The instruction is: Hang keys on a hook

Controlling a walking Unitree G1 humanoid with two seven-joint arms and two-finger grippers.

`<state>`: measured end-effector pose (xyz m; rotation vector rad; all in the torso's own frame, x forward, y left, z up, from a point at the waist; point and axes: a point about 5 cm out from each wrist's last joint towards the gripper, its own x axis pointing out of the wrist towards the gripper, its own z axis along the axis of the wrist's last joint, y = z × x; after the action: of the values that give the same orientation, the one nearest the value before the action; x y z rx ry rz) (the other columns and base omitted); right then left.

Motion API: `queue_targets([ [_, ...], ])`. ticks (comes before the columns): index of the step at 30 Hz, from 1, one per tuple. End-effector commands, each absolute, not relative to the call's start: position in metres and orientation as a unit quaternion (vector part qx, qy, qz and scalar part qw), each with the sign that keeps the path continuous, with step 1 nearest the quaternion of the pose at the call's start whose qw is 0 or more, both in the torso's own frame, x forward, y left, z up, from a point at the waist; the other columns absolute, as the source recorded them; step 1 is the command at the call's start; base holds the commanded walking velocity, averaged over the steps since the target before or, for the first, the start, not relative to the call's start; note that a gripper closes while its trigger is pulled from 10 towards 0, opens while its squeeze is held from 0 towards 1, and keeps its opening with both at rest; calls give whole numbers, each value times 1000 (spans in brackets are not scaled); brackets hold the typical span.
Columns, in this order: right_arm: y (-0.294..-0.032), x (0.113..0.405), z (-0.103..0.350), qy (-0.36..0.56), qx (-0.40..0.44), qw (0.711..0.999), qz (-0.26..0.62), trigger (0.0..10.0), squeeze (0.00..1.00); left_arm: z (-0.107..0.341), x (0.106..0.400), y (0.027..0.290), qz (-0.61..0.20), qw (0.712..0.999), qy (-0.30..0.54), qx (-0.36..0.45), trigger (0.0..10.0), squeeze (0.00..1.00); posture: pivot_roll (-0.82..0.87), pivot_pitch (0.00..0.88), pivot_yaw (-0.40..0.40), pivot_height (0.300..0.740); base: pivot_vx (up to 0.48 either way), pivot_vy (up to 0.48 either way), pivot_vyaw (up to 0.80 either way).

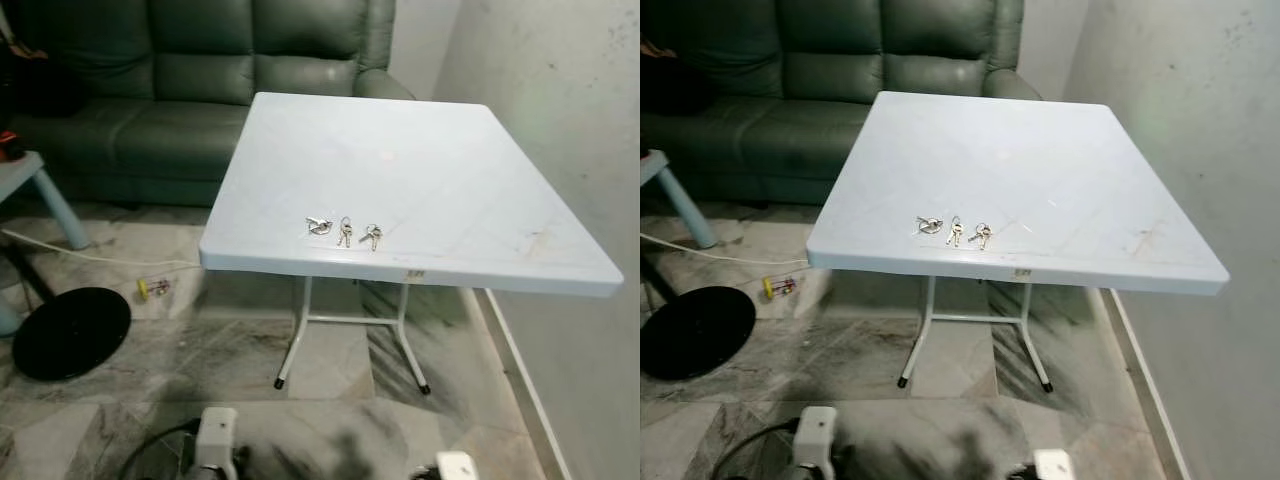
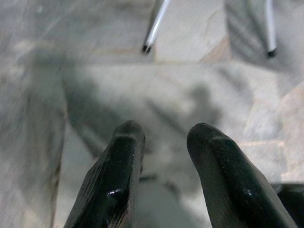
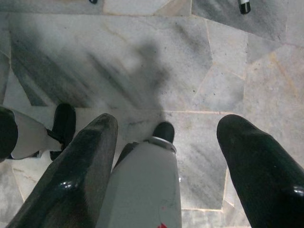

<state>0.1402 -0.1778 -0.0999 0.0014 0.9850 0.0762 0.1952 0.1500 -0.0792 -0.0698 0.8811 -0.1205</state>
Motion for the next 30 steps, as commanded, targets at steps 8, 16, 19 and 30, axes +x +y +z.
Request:
queue_targets([
  [8, -197, 198, -67, 348, 6, 937, 25, 10000, 0, -31, 261, 123, -88, 953, 278, -79, 10000, 0, 93, 0, -37, 740, 0, 0, 0],
  [16, -191, 241, -31, 219, 18, 975, 41, 10000, 0, 8, 298, 130, -78, 980, 164, -86, 10000, 0, 94, 9, -35, 740, 0, 0, 0],
  [19, -186, 253, -18, 169, 27, 984, 45, 10000, 0, 21, 308, 133, -71, 985, 129, -87, 10000, 0, 95, 12, -36, 740, 0, 0, 0],
  [30, -164, 277, 36, 14, 42, 996, 78, 10000, 0, 58, 316, 133, -51, 996, 1, -78, 10000, 0, 84, 29, -38, 740, 0, 0, 0],
])
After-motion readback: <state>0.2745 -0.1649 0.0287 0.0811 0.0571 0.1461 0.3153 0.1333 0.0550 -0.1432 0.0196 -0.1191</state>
